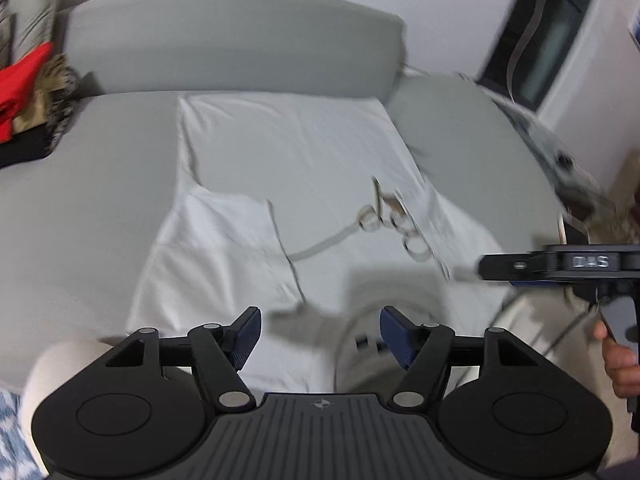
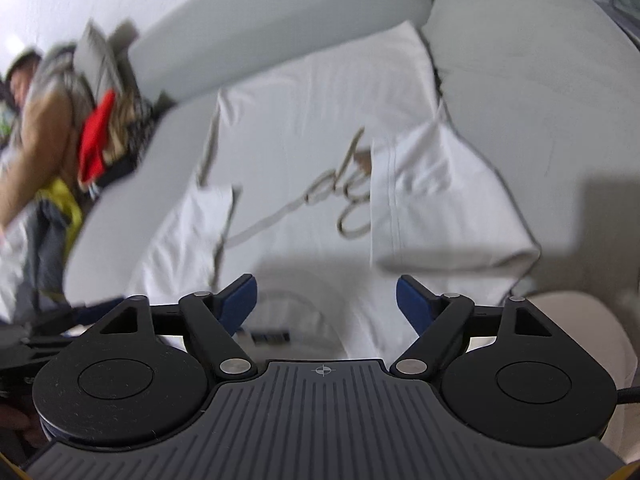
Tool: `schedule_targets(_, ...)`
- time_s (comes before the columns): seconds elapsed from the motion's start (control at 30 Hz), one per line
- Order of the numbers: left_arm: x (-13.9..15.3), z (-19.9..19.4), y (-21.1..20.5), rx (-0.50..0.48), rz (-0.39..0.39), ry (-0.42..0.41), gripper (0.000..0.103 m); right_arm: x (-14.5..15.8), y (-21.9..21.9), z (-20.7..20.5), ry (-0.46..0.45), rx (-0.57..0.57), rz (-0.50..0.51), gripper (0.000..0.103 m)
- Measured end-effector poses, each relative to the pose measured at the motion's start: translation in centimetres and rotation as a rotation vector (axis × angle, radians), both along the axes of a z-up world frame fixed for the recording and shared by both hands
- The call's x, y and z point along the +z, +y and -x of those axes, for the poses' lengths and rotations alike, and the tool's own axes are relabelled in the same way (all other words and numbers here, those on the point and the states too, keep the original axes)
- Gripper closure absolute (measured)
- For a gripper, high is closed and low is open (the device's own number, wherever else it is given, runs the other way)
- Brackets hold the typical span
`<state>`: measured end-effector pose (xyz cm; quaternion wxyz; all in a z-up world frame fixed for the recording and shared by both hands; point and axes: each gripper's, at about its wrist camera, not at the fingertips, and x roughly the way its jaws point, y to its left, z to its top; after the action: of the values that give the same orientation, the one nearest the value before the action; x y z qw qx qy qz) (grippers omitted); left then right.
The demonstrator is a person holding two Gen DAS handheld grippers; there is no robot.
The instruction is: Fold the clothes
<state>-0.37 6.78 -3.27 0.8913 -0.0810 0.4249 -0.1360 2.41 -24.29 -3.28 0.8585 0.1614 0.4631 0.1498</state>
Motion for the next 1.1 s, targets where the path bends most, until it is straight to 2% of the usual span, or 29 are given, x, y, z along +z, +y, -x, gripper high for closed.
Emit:
schedule_targets(0.1, 2.4, -1.1, 1.9, 0.036, 0.093, -0.003, 0.038, 3.6, -2.0, -1.1, -0.073, -0.069, -0.072, 0.020)
schedule_targets(0.27, 6.7, -4.0, 4.5, 0.115, 0.125, -0.088, 0.035, 9.6, -4.7, -3.7, -0.218, -0.154, -0.080, 0.013)
schedule_targets(0.37, 7.1, -7.3, 5.9, 0.188, 0.122, -0.118, 0.035, 10.7, -5.2, -6.8, -0.228, -0.168, -0.048, 0.010)
schedule_targets(0.47, 6.1, -11.5, 6.9, 0.251, 0.099, -0.112, 0.039, 10.5, -5.1, -10.6, -0.204, -0.169, -0.026, 0.010)
schedule_targets(0.57, 3.9, -16.1, 7.8, 0.268, 0.083, -0.076, 0.048, 8.3, -4.9, -15.3, -0.150, -0.161, -0.013, 0.015)
schedule_targets(0.67, 0.1, -21.2, 9.0, 0.293, 0.041, -0.012, 0.062, 4.8, -4.6, -20.3, -0.078, -0.161, 0.006, 0.022)
schedule_targets(0.77, -4.1, -25.7, 10.7, 0.335, 0.050, 0.048, 0.061, 0.4, -4.5, -25.2, -0.014, -0.183, 0.029, 0.026)
schedule_targets(0.87, -7.2, -30.0, 12.1, 0.364, 0.053, 0.065, 0.060, -3.7, -4.5, -29.6, 0.021, -0.209, 0.058, 0.033)
schedule_targets(0.9, -8.2, -31.4, 12.5, 0.368, 0.054, 0.065, 0.060, -4.7, -4.7, -31.0, 0.018, -0.218, 0.058, 0.038)
schedule_targets(1.03, -10.4, -36.1, 13.7, 0.337, 0.090, 0.025, 0.061, -8.0, -5.7, -36.3, -0.013, -0.252, 0.037, 0.039)
schedule_targets(1.1, -11.1, -37.9, 14.2, 0.313, 0.109, 0.001, 0.061, -8.9, -6.0, -38.6, -0.035, -0.251, 0.017, 0.045)
